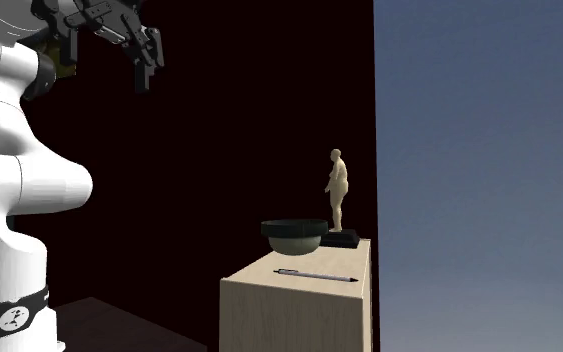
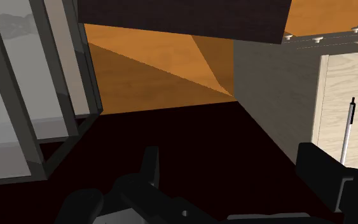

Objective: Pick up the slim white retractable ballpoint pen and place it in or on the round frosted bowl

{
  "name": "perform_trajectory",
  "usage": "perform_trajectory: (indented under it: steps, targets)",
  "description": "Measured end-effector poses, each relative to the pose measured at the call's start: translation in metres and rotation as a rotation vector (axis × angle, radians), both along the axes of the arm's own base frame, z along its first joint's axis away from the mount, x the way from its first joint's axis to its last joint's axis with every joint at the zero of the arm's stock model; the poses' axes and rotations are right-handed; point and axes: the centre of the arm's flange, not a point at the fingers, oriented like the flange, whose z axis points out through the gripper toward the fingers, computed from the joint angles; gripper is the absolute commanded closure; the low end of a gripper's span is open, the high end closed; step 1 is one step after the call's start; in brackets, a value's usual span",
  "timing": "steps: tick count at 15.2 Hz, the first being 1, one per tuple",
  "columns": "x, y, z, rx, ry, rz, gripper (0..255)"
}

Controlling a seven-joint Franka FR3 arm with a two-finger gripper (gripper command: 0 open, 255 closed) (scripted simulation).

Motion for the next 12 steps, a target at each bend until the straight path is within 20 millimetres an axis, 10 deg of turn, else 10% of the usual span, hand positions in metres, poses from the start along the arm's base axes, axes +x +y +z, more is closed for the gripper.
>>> perform_trajectory:
  steps: [12]
  targets:
    - [0.050, 0.079, -0.085, 0.073, 0.010, 0.026, 0]
